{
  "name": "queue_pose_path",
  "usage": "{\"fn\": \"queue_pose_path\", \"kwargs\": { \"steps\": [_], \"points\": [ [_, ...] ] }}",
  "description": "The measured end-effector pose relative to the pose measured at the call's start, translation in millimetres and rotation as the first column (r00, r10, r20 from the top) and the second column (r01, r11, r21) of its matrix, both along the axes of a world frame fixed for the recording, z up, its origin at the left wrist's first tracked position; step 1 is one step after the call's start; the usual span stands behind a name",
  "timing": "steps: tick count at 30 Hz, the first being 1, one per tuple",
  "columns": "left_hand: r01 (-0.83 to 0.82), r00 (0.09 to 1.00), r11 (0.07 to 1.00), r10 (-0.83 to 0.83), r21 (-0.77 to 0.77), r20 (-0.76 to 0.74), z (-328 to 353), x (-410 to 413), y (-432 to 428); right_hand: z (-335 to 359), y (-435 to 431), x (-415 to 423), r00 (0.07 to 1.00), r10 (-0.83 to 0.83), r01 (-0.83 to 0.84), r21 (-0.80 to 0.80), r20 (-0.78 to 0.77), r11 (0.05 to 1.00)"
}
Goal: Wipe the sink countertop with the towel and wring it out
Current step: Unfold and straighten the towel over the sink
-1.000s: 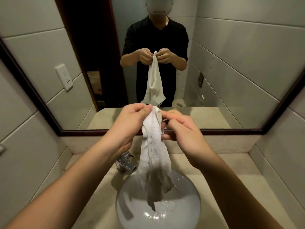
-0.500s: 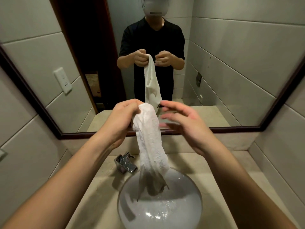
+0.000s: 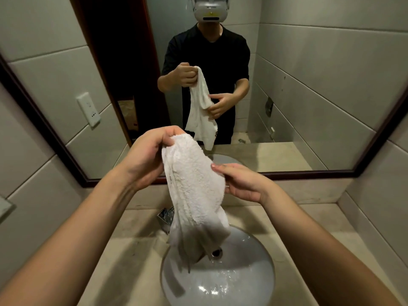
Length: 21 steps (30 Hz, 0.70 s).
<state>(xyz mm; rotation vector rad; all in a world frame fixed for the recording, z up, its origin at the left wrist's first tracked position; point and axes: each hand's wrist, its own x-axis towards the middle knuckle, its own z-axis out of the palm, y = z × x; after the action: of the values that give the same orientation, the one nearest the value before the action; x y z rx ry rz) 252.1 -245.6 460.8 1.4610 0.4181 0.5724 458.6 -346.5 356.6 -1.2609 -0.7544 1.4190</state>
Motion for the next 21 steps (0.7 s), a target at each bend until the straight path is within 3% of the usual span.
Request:
{"fn": "queue_pose_path", "kwargs": {
  "steps": [6,10,13,21],
  "points": [
    [-0.133,0.988,0.982,0.143,0.131,-0.066,-2,-17,17,24,-27,23,0.953,-0.23,0.279,0.274,-0.196,0.921],
    [-0.24,0.966,0.956,0.253,0.171,-0.061,-6,-19,20,53,-37,22,0.955,-0.294,0.284,0.383,-0.035,0.879],
    [-0.318,0.938,0.918,0.341,0.239,-0.063,-7,-16,20,68,-38,17,0.936,-0.351,0.329,0.443,-0.032,0.834],
    [-0.349,0.917,0.865,0.394,0.36,-0.058,-17,-7,16,87,-42,14,0.852,-0.51,0.373,0.551,0.116,0.747]
  ]
}}
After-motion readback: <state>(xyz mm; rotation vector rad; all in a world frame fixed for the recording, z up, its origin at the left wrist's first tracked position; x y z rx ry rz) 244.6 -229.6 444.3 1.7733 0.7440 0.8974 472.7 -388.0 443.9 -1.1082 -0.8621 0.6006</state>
